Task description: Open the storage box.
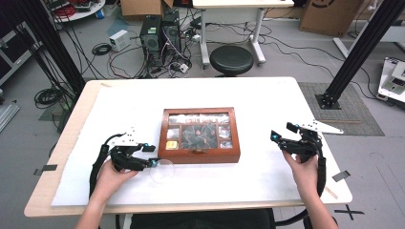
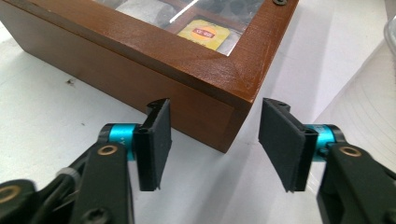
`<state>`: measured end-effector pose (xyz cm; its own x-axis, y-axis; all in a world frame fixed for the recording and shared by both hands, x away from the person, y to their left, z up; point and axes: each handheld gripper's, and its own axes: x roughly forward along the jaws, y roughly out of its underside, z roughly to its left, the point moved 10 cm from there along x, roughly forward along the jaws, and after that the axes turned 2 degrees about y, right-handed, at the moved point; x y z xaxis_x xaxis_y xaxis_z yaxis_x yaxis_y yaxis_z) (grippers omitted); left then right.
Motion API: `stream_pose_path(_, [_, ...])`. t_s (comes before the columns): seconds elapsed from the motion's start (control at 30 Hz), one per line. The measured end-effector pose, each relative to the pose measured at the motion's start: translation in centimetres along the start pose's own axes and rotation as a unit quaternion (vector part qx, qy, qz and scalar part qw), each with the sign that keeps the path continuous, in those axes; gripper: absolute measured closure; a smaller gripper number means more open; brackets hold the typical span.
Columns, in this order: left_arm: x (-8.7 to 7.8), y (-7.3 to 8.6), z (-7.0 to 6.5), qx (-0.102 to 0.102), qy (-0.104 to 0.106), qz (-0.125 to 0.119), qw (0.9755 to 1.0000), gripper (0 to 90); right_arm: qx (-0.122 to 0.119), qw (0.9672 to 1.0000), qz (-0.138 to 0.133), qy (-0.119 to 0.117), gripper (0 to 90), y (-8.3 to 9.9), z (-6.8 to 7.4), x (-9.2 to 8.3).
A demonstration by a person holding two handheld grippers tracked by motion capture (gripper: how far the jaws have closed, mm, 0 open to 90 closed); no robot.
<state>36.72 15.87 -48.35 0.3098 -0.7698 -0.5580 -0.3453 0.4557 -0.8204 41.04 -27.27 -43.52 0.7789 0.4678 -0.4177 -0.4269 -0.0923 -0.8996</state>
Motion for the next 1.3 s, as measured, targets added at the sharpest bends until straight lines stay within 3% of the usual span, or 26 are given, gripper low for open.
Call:
stream_pose_path(0.33, [0.4,-0.3,-0.4,0.015,-0.005,0.004,0.9999,54.1,-0.002,1.0,-0.001,0.002,19.8,0.0,0.0,0.0])
stream_pose_path(0.8, [0.2,-0.6,-0.7,0.04,-0.022,0.01,0.9989,59.0,-0.004,1.0,0.0,0.004,19.9,0.0,0.1,0.1])
stream_pose_path(1.03, [0.1,-1.0,-0.8,0.043,-0.027,0.005,0.9987,60.2,-0.008,1.0,-0.001,0.004,19.9,0.0,0.0,0.1])
stream_pose_path(1.3, [-0.6,-2.1,-0.7,0.042,-0.053,-0.023,0.9974,60.1,-0.009,0.9999,-0.001,0.005,19.8,0.0,0.0,0.2])
